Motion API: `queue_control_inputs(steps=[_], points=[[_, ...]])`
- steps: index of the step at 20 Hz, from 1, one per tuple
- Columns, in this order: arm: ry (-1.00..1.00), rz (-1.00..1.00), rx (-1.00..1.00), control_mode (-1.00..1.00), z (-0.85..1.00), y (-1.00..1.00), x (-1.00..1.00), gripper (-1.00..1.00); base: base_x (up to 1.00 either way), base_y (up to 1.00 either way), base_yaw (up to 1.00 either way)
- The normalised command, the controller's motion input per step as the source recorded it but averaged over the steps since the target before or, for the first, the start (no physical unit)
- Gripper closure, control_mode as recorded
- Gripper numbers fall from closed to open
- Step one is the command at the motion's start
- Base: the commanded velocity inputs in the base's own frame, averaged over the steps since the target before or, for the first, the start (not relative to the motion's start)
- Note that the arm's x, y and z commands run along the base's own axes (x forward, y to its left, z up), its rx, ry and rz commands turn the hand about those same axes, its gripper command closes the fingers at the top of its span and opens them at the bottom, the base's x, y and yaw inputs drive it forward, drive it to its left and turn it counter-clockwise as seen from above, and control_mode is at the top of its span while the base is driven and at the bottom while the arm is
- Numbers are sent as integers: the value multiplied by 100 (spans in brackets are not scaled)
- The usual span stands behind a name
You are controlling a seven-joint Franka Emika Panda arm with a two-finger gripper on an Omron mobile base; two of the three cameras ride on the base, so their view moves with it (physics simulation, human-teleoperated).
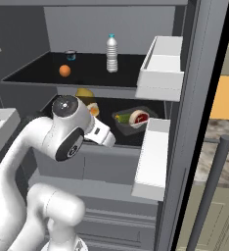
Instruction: Place the tupperware on the second highest shelf of the fridge. Make space for the tupperware among the existing items by rearranging them on the shelves if needed. Close the fridge door when finished.
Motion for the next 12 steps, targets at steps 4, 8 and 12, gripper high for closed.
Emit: queue_control_inputs(steps=[4,8,12], points=[[30,47,-32,-100,-5,79,-62,-100,0,0,0],[7,24,-17,-100,-34,73,-47,-100,0,0,0],[0,9,-4,-100,-2,17,-12,-100,0,0,0]])
